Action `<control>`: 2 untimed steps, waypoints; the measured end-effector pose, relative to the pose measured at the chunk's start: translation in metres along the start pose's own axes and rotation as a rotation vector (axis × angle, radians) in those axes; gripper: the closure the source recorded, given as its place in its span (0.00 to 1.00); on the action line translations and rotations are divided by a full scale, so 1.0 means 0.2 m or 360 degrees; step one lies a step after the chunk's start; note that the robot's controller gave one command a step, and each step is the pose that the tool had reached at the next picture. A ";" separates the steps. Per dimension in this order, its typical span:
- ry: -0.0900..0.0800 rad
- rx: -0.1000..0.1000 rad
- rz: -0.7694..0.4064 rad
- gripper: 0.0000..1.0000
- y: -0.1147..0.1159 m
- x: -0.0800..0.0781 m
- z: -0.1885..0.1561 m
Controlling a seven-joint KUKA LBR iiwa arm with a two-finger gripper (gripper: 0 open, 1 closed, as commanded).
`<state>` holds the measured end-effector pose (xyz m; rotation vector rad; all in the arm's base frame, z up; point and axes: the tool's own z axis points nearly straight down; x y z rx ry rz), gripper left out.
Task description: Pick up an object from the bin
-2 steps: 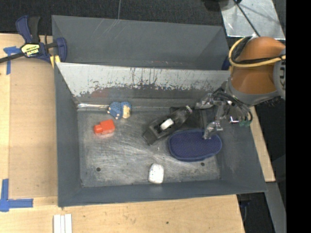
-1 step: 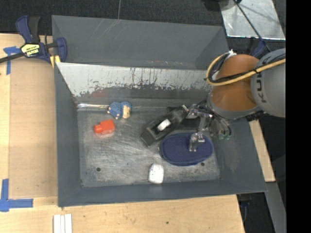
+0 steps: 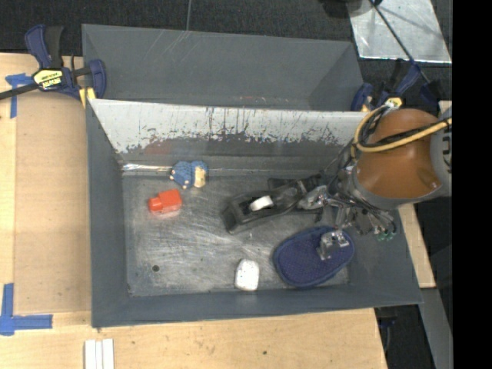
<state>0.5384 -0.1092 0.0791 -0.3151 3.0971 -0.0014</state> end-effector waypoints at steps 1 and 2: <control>0.0030 -0.0004 -0.0004 1.00 0.00 0.02 0.00; 0.0029 0.0000 -0.0002 1.00 -0.01 0.00 -0.31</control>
Offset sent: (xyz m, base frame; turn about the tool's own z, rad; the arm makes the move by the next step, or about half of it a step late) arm 0.0000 0.0000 0.0000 0.0000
